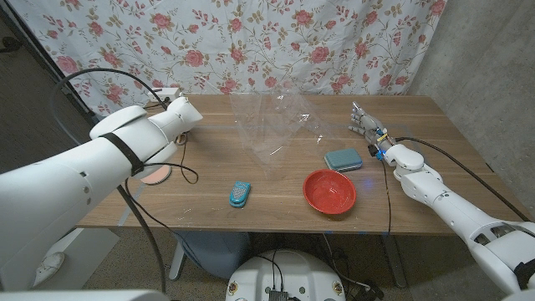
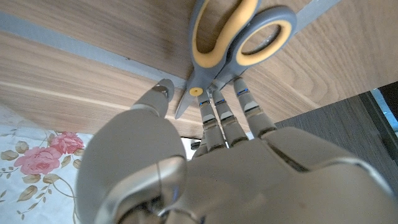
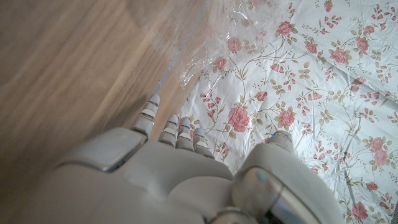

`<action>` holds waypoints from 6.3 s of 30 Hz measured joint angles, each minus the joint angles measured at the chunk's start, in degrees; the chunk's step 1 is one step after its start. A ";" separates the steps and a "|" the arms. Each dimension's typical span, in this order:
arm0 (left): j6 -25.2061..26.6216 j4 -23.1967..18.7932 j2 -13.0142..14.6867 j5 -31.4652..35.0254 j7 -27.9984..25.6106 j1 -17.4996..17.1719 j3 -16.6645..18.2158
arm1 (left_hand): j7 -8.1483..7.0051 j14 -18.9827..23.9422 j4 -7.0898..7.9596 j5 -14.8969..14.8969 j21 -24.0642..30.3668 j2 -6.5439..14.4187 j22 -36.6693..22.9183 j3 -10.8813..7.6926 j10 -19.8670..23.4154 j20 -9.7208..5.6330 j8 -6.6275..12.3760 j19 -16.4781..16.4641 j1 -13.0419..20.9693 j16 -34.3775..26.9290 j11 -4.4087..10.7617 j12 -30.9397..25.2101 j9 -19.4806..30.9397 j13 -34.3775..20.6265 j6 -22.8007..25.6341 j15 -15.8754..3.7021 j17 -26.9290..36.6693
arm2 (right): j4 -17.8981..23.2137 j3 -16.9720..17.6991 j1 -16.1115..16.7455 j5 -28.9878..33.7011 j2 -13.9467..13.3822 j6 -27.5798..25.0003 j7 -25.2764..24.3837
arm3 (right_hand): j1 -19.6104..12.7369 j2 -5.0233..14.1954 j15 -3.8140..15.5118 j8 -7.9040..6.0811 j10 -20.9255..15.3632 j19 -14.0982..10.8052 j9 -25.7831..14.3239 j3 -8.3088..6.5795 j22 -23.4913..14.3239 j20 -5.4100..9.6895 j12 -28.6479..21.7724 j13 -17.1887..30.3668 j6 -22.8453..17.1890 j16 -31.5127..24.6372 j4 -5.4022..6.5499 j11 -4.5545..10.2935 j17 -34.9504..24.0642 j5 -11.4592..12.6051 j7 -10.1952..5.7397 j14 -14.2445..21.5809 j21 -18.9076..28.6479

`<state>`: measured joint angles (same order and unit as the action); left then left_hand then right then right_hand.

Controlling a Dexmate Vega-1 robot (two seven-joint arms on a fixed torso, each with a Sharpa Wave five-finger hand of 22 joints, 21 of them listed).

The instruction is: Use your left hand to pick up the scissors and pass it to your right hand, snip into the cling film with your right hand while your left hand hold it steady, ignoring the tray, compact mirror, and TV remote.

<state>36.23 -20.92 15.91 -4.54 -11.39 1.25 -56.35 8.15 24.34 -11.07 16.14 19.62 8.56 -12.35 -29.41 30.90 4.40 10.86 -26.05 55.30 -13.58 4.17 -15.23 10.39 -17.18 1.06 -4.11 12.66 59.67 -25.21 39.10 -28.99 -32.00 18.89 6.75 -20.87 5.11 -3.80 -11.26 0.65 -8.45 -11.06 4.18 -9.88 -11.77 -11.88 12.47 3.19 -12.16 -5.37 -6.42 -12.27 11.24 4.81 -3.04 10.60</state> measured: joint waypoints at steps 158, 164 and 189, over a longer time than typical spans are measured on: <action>19.48 -19.53 2.49 12.46 -5.68 -8.54 -3.40 | -5.28 6.59 0.80 0.15 3.28 -1.96 -0.58 7.14 10.76 2.44 1.20 6.31 12.89 -9.55 -0.39 -18.32 0.15 -13.81 14.10 -4.28 12.05 | 11.96 1.31 6.04 0.09 -3.48 -4.12 -3.92 | -1.36 1.36 -0.30 0.00 0.00 0.00 0.00 -1.67 0.00 0.00 0.00 0.00 0.00 0.00 -0.71 0.00 0.00 -0.44 0.00 -0.30 0.00; 20.47 -23.42 4.15 12.87 -6.69 -10.03 -2.73 | -5.11 6.58 0.73 -0.01 3.42 -1.53 -0.85 7.41 10.53 2.44 1.00 6.31 13.92 -9.95 -0.16 -18.32 0.15 -13.80 14.74 -4.27 12.95 | 12.25 1.38 6.25 0.05 -3.63 -4.12 -3.93 | -1.36 1.36 -0.30 0.00 0.00 0.00 0.00 -1.83 0.00 0.00 0.00 0.00 0.00 0.00 -0.86 0.00 0.00 -0.44 0.00 -0.30 0.00; 20.23 -48.45 13.11 14.24 -17.08 -20.85 6.99 | -4.66 7.09 0.81 -0.96 4.13 -1.91 -0.68 8.28 10.55 2.45 1.00 6.30 16.06 -11.05 -0.15 -21.12 0.42 -16.61 16.56 -5.44 14.85 | 13.69 1.80 7.50 -0.08 -4.01 -3.60 -4.34 | -1.36 1.36 -0.30 0.00 0.00 0.00 0.00 -1.82 0.00 0.00 0.00 0.00 0.00 0.00 -0.86 0.00 0.00 -0.44 0.00 -0.30 0.00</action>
<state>56.45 -69.37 29.03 9.69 -28.47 -19.60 -49.36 3.48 31.43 -10.26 15.17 23.74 6.65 -13.03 -21.14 41.45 6.85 11.87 -19.75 71.35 -24.63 4.02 -36.35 10.81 -33.79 17.62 -9.55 27.51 73.36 -23.41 46.60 -29.07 -36.01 15.29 2.41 -22.23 6.47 -4.10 -11.26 0.65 -8.45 -11.06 2.36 -9.88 -11.77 -11.88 12.48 3.19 -12.16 -6.23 -6.42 -12.27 10.80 4.81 -3.34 10.60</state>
